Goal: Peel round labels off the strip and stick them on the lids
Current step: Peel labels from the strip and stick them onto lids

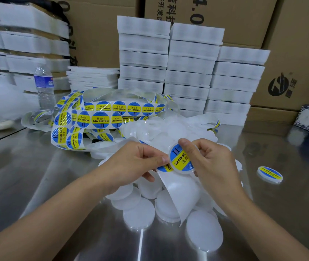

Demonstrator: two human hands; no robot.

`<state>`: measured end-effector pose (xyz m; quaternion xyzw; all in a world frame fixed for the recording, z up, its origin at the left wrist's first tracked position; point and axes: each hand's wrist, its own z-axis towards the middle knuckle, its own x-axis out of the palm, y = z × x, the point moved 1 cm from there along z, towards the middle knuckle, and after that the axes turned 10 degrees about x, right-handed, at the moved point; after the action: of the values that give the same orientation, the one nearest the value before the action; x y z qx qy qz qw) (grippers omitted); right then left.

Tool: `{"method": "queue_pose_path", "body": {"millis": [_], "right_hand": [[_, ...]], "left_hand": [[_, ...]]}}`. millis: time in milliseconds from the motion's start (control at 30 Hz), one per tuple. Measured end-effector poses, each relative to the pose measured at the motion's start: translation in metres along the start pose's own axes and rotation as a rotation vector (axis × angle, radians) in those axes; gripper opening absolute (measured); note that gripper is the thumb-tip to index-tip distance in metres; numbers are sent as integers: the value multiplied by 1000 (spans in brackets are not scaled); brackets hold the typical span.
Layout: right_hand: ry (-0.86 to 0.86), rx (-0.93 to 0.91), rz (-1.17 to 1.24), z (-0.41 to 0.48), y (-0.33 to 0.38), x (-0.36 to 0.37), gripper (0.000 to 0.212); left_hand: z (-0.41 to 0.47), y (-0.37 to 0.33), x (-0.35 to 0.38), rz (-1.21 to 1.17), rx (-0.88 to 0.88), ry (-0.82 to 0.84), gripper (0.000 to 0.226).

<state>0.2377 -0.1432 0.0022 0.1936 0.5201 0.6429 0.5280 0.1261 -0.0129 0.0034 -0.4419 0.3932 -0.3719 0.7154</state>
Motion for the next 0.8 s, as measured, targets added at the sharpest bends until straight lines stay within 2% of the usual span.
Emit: {"method": "queue_pose_path", "body": {"millis": [400, 567, 733, 800], "right_hand": [[33, 38, 20, 1, -1, -1, 54], [75, 83, 11, 5, -2, -2, 47], [283, 101, 109, 2, 4, -2, 18], [288, 172, 239, 9, 4, -8, 13]], "left_hand": [[0, 0, 3, -15, -23, -35, 23], [2, -1, 2, -20, 25, -84, 27], [2, -2, -1, -54, 67, -189, 30], [3, -2, -2, -67, 85, -257, 27]]}}
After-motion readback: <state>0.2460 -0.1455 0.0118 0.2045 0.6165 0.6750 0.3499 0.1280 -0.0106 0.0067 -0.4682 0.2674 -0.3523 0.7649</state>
